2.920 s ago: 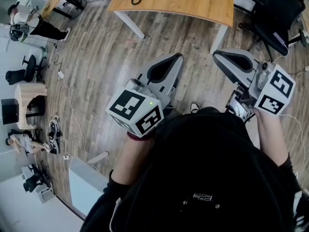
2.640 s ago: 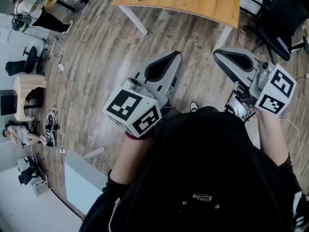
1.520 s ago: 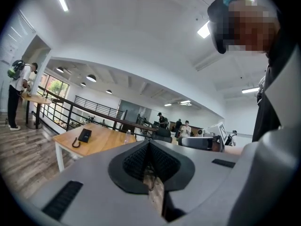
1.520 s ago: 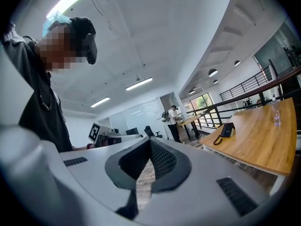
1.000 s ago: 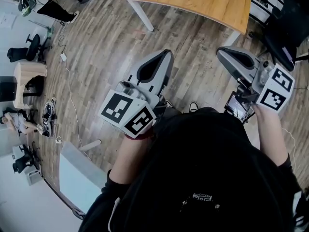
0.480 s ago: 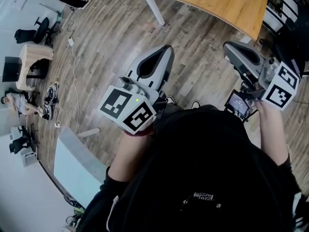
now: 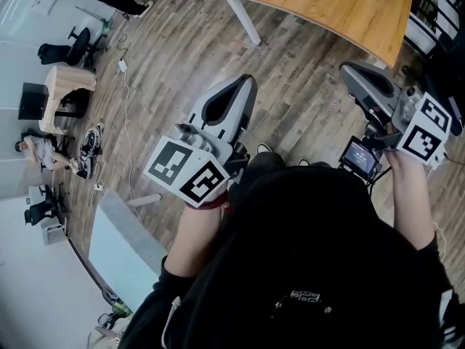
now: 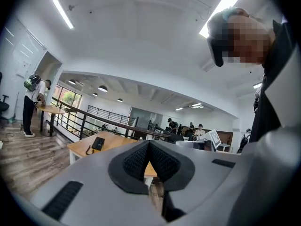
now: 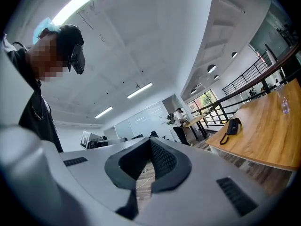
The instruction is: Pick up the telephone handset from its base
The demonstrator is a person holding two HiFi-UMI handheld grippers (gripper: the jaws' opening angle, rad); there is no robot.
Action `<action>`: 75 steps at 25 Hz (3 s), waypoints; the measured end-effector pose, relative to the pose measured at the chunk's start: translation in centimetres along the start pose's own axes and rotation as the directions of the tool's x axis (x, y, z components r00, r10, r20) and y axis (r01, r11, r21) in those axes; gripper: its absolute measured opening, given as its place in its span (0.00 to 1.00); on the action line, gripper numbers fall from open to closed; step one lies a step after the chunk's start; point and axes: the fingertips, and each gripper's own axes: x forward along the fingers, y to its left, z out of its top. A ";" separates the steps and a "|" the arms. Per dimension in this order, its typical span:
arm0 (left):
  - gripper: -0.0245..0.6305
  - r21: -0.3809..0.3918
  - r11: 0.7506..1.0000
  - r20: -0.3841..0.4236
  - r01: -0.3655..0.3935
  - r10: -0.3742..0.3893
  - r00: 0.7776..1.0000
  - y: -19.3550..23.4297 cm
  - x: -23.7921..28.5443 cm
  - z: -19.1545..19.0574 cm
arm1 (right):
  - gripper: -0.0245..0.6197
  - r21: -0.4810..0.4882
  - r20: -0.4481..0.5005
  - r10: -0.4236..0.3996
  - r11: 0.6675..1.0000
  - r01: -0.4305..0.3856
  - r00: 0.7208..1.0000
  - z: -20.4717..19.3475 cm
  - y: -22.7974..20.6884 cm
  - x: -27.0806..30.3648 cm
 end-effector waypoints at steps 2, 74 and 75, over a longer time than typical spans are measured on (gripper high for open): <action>0.04 -0.003 1.000 -0.009 -0.007 0.007 1.000 0.4 -0.3 0.2 | 0.06 0.008 0.005 -0.003 1.000 0.003 1.000 0.0 0.2 -0.1; 0.04 -0.076 0.996 0.049 -0.042 0.046 0.998 43.4 4.0 5.3 | 0.06 -0.104 -0.176 -0.015 0.995 -0.003 0.984 8.0 -16.5 42.2; 0.04 -0.088 0.995 0.055 -0.051 0.056 0.997 43.5 3.5 5.2 | 0.06 -0.102 -0.176 -0.014 0.995 -0.004 0.984 8.1 -16.6 42.4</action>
